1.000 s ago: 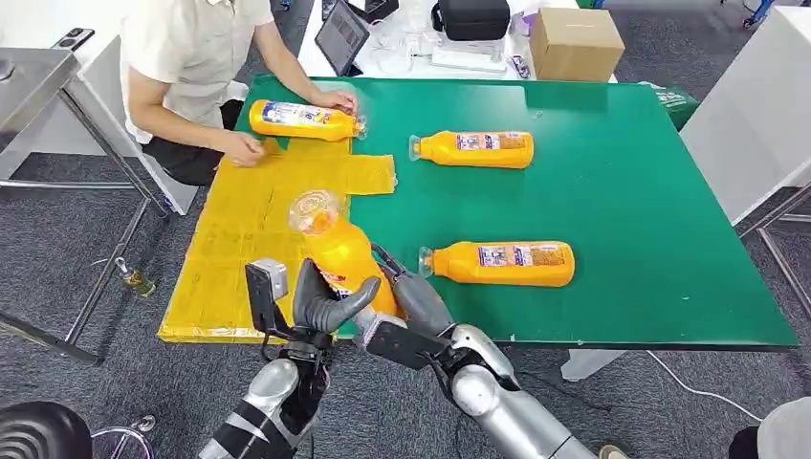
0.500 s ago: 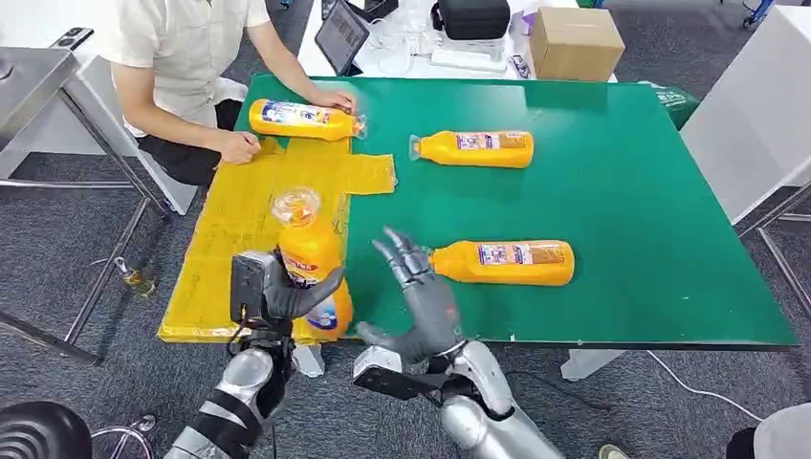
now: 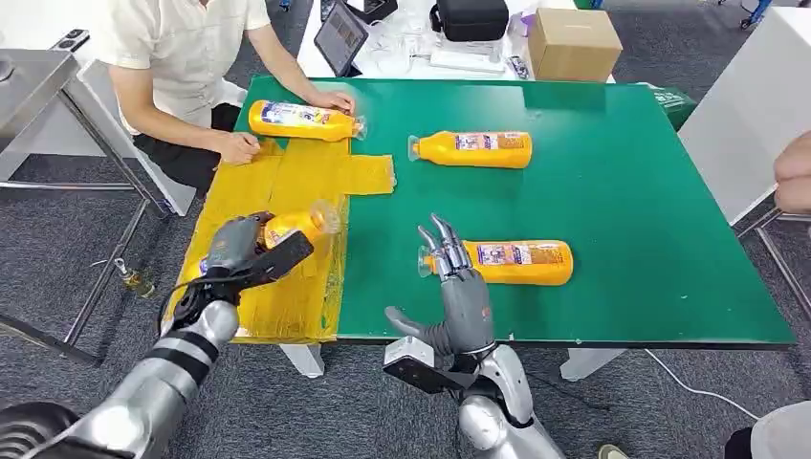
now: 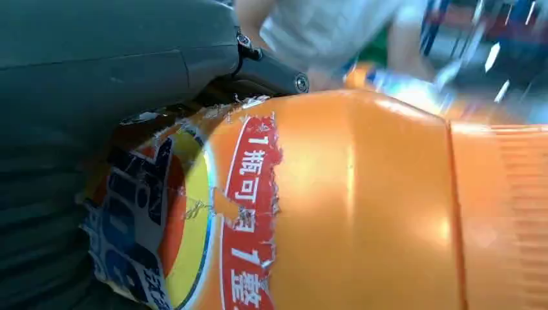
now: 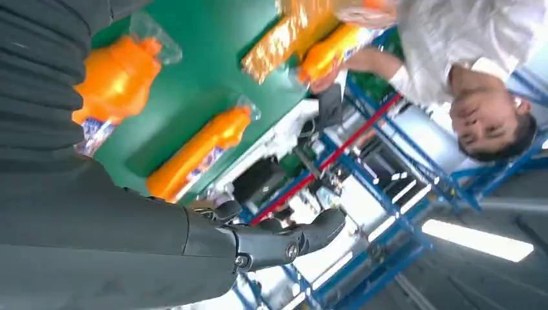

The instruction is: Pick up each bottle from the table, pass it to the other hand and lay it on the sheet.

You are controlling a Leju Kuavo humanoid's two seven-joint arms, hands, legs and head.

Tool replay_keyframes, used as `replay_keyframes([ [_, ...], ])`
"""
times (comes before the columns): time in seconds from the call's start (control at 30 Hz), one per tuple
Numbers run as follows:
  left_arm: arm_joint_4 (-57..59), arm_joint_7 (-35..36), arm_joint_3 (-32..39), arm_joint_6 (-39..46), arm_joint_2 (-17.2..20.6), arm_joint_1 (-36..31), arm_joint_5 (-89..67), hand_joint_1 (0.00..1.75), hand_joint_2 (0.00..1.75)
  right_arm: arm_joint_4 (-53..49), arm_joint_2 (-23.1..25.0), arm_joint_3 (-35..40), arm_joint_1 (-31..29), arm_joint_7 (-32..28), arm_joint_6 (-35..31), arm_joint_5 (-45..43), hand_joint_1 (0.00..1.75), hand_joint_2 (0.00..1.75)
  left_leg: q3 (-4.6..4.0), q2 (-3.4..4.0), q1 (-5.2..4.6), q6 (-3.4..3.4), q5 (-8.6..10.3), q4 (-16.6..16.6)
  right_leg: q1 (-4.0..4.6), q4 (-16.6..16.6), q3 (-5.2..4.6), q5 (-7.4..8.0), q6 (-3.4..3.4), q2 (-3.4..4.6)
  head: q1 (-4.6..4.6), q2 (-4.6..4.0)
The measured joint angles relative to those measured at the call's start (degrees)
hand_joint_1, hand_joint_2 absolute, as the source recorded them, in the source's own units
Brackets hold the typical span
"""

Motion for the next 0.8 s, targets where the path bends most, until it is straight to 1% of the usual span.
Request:
replay_keyframes([
  [0.17, 6.06, 1.93, -1.73, -2.89, 0.09, -3.69, -3.92, 1.75, 1.75, -0.13, 0.39, -0.24, 0.00, -0.55, 1.88, -0.94, 0.00, 1.75, 0.01, 0.02, 0.00, 0.00, 0.01, 0.00, 0.00, 0.01, -0.03, 0.00, 0.00, 0.03, 0.00, 0.00],
  [0.33, 8.64, 2.23, -2.52, -3.11, 0.09, -5.07, -4.38, 1.75, 1.75, -0.37, 0.63, -0.44, -0.01, -0.63, 1.88, -0.94, 0.00, 1.75, -0.01, 0.02, 0.00, -0.01, 0.00, 0.00, 0.01, 0.01, -0.04, -0.01, 0.00, 0.02, 0.00, 0.00],
  [0.43, 9.61, 2.15, -2.71, -5.23, 0.00, -5.84, -4.58, 1.75, 1.75, -0.39, 0.68, -0.46, -0.01, -0.94, 2.36, -1.53, 0.00, 1.75, -0.01, 0.02, 0.00, -0.01, 0.00, 0.00, 0.01, 0.00, -0.05, -0.01, 0.00, 0.02, 0.00, 0.00],
  [0.47, 10.11, 2.08, -2.78, -5.69, -0.13, -6.15, -4.73, 1.48, 1.75, -0.39, 0.70, -0.48, -0.01, -1.14, 2.78, -1.93, 0.00, 1.75, -0.01, 0.02, 0.00, -0.01, 0.00, 0.00, 0.00, 0.00, -0.05, -0.01, 0.00, 0.02, 0.00, 0.00],
  [0.5, 10.48, 2.01, -2.78, -6.17, -0.33, -6.32, -5.02, 0.42, 1.75, -0.39, 0.72, -0.48, 0.00, -1.29, 2.98, -2.17, 0.00, 1.75, -0.01, 0.02, 0.00, -0.01, 0.00, 0.00, 0.00, 0.00, -0.04, -0.01, 0.00, 0.02, 0.00, 0.00],
  [0.53, 10.72, 1.90, -2.78, -6.54, -0.53, -6.41, -5.08, 0.07, 1.75, -0.37, 0.77, -0.48, 0.01, -1.44, 3.17, -2.34, 0.00, 1.75, 0.00, 0.02, 0.00, 0.00, 0.00, 0.00, 0.00, 0.00, -0.04, -0.01, 0.00, 0.02, -0.02, 0.00],
  [0.6, 11.42, 1.10, -2.78, -7.67, -1.22, -6.51, -4.82, 0.00, 1.75, -0.37, 1.03, -0.48, 0.02, -1.73, 3.78, -3.06, 0.00, 1.75, 0.00, 0.00, -0.01, 0.00, 0.01, 0.00, 0.00, 0.00, -0.02, -0.01, 0.00, 0.00, 0.00, 0.00],
  [0.8, 12.91, -0.81, -2.78, -10.79, -2.86, -6.48, -2.98, 0.00, 1.75, 0.02, 1.18, -0.48, 0.33, -2.47, 3.80, -4.22, 0.00, 1.75, 0.00, 0.00, -0.01, 0.00, 0.00, 0.00, 0.00, 0.00, 0.00, -0.01, 0.00, 0.00, -0.02, 0.00],
])
